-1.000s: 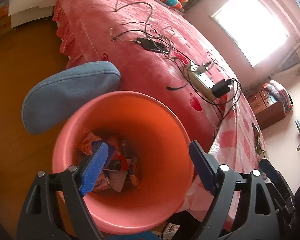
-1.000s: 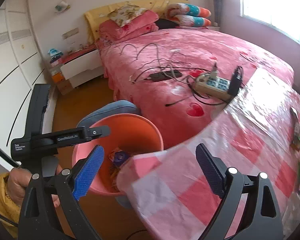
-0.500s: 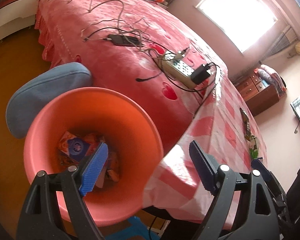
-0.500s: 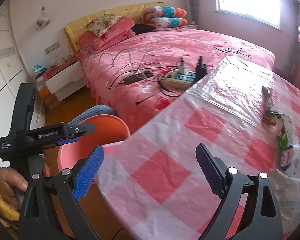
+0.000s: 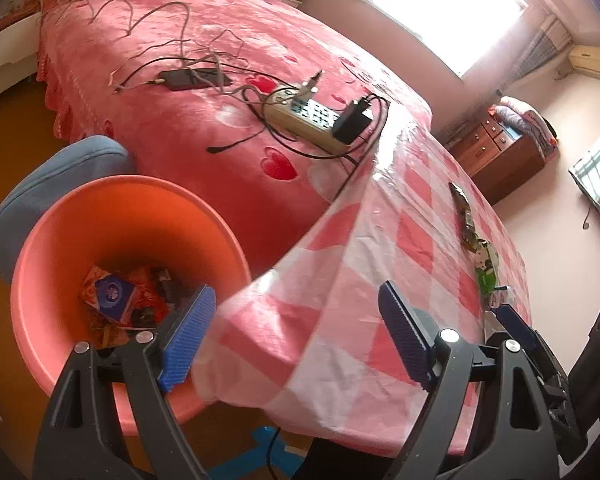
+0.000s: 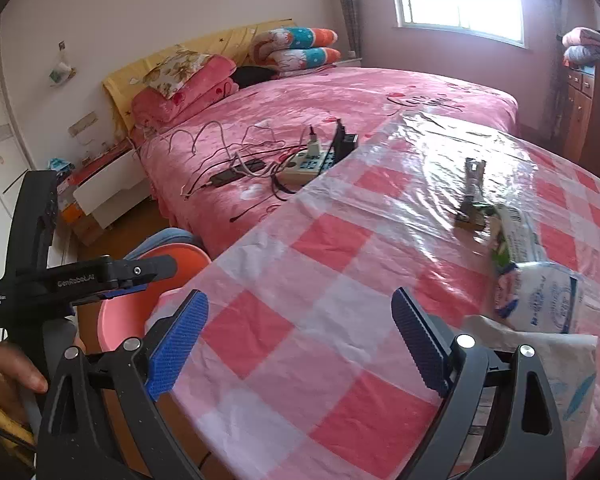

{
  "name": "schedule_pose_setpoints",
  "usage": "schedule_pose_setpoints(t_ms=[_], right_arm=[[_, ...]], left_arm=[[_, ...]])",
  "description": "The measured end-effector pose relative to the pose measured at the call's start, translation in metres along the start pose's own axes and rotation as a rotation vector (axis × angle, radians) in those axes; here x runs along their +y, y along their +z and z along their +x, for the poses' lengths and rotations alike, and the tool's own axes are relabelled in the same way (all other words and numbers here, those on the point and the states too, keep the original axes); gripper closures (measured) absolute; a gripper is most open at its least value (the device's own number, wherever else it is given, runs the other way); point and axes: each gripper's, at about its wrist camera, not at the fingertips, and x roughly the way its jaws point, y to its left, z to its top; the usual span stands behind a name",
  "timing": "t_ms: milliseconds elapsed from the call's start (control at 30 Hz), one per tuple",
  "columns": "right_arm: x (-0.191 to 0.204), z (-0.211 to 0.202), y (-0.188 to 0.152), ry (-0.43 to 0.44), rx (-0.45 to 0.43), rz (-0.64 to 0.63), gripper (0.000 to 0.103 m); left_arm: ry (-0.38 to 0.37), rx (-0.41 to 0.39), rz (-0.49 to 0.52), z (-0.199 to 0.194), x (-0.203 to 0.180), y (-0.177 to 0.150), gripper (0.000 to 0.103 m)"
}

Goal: Collect trash
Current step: 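Move both open tools back over the table toward the remaining trash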

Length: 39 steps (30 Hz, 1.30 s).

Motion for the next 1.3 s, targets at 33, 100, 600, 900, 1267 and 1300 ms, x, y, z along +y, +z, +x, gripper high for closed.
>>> schedule_pose_setpoints(t_ms=[33,100,600,900,1267,1300], right_arm=[[-0.002,-0.001,-0.001,-0.001,-0.002,0.004,0.011],[-0.008,-0.004,-0.002,-0.003,-0.007,0.016,0.011],[-0.069,-0.020,-0.011,-0.033,-0.027,0.130,0.011],[-0.131,-0.043,-0.018,-0.054,-0.051,0.263,0.011],[-0.212,-0.071,-0.031,-0.052,-0.089,0.473,0.011],[-0.217,-0.073,-0.032,-0.050,-0.093,0.483,0.011]], left_arm=[[0.000,0.001,0.004,0.001,-0.002,0.000,0.019],[0.001,0.005,0.019,0.002,-0.010,-0.001,0.019],[0.008,0.035,0.114,0.019,-0.069,-0.007,0.019],[-0.030,0.050,0.216,0.040,-0.129,-0.004,0.019],[-0.067,0.061,0.350,0.089,-0.224,0.021,0.019],[-0.064,0.066,0.359,0.097,-0.232,0.025,0.019]])
